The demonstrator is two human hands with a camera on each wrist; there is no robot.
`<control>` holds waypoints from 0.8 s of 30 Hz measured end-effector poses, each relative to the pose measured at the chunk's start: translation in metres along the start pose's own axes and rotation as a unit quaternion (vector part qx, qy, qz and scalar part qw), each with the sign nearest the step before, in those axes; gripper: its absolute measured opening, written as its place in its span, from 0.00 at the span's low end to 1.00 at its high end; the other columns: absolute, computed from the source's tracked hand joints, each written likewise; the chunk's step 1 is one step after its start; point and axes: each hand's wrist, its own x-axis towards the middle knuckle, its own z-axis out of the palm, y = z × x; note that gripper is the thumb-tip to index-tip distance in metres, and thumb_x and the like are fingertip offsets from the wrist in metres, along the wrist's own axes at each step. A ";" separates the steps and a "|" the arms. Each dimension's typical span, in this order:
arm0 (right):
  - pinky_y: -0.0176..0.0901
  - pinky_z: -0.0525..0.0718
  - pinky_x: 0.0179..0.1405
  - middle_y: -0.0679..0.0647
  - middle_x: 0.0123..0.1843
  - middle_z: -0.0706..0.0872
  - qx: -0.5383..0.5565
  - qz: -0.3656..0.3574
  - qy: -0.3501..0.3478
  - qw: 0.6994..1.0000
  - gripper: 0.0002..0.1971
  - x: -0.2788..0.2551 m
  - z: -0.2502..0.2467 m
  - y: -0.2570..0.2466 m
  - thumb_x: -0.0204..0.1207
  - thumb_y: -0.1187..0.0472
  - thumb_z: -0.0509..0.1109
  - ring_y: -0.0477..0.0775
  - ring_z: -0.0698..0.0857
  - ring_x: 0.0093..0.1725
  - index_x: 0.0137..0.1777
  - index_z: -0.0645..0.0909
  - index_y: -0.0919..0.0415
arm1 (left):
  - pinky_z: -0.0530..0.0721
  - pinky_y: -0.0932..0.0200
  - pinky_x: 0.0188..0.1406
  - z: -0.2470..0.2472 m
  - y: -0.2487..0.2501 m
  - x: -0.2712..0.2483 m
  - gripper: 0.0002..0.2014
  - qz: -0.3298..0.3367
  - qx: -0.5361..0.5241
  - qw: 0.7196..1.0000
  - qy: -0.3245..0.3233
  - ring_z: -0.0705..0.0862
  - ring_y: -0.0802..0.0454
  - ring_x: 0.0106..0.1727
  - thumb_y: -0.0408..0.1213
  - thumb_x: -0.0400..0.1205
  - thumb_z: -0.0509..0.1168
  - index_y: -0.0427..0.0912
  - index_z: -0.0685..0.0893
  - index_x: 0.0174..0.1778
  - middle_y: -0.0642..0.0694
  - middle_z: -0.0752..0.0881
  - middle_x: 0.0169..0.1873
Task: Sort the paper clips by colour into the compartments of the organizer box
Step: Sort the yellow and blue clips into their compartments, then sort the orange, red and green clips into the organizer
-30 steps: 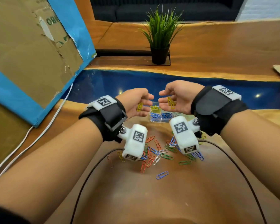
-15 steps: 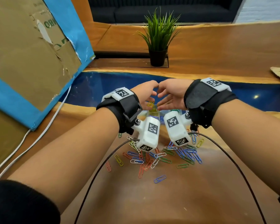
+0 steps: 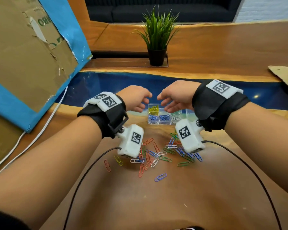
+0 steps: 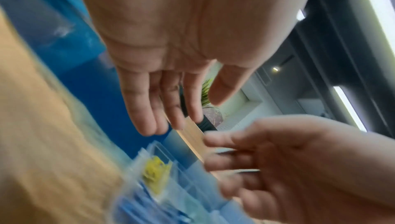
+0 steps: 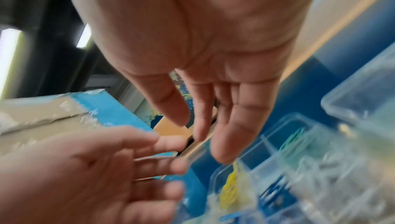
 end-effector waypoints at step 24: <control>0.41 0.76 0.39 0.51 0.31 0.76 -0.541 -0.150 -0.011 0.828 0.09 -0.041 0.070 0.037 0.74 0.54 0.70 0.57 0.79 0.40 0.42 0.81 0.60 | 0.75 0.56 0.34 0.034 -0.027 -0.048 0.09 0.129 0.576 0.806 -0.046 0.77 0.47 0.35 0.43 0.76 0.66 0.44 0.75 0.35 0.49 0.74 0.30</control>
